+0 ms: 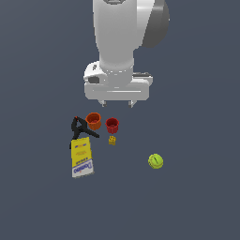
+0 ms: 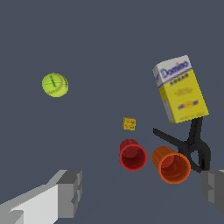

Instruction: Pick up a designated object from a clutter of objects.

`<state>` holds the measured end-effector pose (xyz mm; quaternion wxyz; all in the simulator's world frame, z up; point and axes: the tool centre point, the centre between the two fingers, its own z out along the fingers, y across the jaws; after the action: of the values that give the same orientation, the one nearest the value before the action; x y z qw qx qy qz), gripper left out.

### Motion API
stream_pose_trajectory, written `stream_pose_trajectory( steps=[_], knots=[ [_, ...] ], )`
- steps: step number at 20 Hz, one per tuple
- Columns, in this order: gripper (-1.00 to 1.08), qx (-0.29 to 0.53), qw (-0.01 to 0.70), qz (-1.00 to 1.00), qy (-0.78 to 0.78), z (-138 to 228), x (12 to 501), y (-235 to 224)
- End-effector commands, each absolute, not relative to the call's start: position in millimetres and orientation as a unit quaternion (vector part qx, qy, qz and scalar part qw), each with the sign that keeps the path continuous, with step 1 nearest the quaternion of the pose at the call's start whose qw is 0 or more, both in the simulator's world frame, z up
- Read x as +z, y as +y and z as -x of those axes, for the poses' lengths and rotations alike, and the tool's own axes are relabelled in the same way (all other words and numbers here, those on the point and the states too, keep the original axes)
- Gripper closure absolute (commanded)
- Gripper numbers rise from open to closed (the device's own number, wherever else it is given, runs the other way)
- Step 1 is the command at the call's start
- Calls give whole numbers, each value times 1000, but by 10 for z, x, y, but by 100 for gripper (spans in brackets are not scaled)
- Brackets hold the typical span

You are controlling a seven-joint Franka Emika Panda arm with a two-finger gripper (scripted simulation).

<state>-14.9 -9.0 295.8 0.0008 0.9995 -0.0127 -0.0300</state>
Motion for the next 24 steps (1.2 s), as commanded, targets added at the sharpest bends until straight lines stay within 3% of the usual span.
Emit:
stream_pose_trajectory(
  steps=[1, 15, 24],
  knots=[
    [-92, -30, 1, -999, -13, 149, 2958, -90],
    [-92, -30, -11, -999, -6, 156, 3031, -88],
    [-92, -27, -4, -999, 29, -58, 2828, 76]
  ],
)
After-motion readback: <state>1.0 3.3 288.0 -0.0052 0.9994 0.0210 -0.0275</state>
